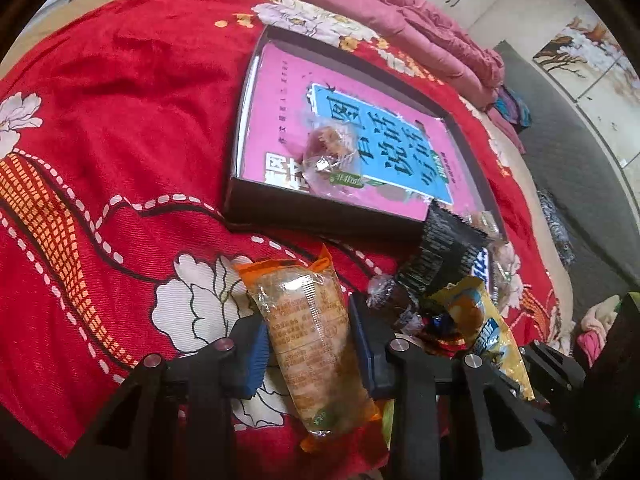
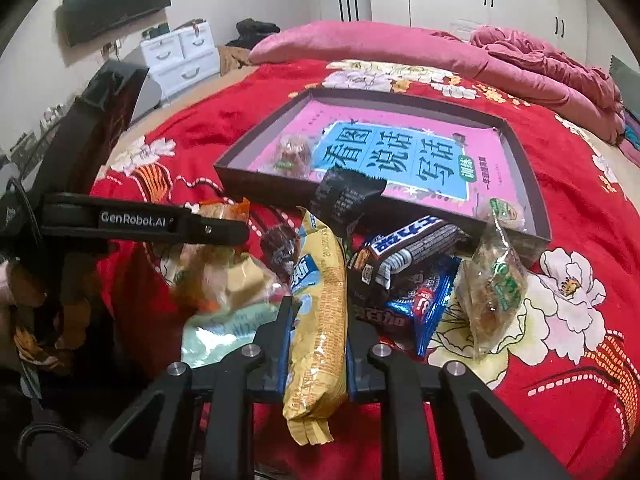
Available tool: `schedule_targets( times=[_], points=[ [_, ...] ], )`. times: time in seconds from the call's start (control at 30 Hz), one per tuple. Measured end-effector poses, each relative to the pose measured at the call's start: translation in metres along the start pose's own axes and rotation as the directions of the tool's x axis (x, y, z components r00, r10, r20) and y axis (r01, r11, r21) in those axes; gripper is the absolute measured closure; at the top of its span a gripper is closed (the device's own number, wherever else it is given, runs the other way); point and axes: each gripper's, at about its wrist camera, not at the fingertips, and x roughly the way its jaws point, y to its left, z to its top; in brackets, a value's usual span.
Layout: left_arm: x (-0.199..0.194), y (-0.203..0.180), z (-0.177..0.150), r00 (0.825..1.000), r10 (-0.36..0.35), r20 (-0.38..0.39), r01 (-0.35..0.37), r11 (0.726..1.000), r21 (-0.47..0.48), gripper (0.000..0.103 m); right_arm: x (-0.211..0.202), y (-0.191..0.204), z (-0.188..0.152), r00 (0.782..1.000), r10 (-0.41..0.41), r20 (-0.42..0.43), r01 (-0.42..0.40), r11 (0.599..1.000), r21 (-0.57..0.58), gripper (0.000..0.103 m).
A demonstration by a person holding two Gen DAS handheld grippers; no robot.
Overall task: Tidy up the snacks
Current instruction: 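Grasp the yellow snack bag with right tool while left tool grasps the bread bag, then lift both held bags and carry them toward the tray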
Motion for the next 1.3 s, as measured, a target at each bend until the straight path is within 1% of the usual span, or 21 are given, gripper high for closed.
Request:
schedule_targets(
  times=[0.13, 0.5, 0.57, 0.67, 0.7, 0.9, 1.07, 1.3],
  points=[
    [-0.011, 0.004, 0.001, 1.000, -0.010, 0.027, 0.010, 1.000, -0.002, 0.066, -0.005, 0.000, 0.002, 1.000, -0.013, 0.019, 0.013, 1.000, -0.001, 0.082],
    [-0.039, 0.001, 0.004, 0.992, 0.012, 0.125, -0.017, 0.999, 0.042, 0.067, -0.016, -0.003, 0.006, 0.998, -0.018, 0.065, 0.017, 1.000, 0.012, 0.082],
    [-0.044, 0.000, 0.005, 0.990, 0.003, 0.140, -0.010, 0.999, 0.045, 0.071, -0.020, -0.004, 0.007, 0.997, -0.029, 0.077, 0.028, 1.000, 0.011, 0.082],
    [-0.049, -0.001, 0.007, 0.987, 0.000, 0.164, -0.010, 0.998, 0.059, 0.071, -0.025, -0.007, 0.008, 0.995, -0.041, 0.095, 0.039, 0.999, 0.024, 0.082],
    [-0.052, -0.001, 0.007, 0.985, -0.013, 0.169, 0.003, 0.998, 0.062, 0.071, -0.027, -0.008, 0.008, 0.994, -0.045, 0.100, 0.042, 0.999, 0.030, 0.082],
    [-0.056, -0.001, 0.008, 0.982, -0.027, 0.184, 0.015, 0.998, 0.066, 0.071, -0.031, -0.013, 0.013, 0.992, -0.054, 0.115, 0.048, 0.997, 0.058, 0.082],
    [-0.064, 0.001, 0.011, 0.976, -0.038, 0.215, 0.026, 0.998, 0.061, 0.071, -0.035, -0.014, 0.018, 0.990, -0.061, 0.131, 0.051, 0.996, 0.075, 0.082],
    [-0.075, 0.003, 0.022, 0.961, -0.050, 0.272, 0.038, 0.998, 0.049, 0.071, -0.039, -0.019, 0.024, 0.986, -0.069, 0.153, 0.055, 0.994, 0.096, 0.082]
  ],
)
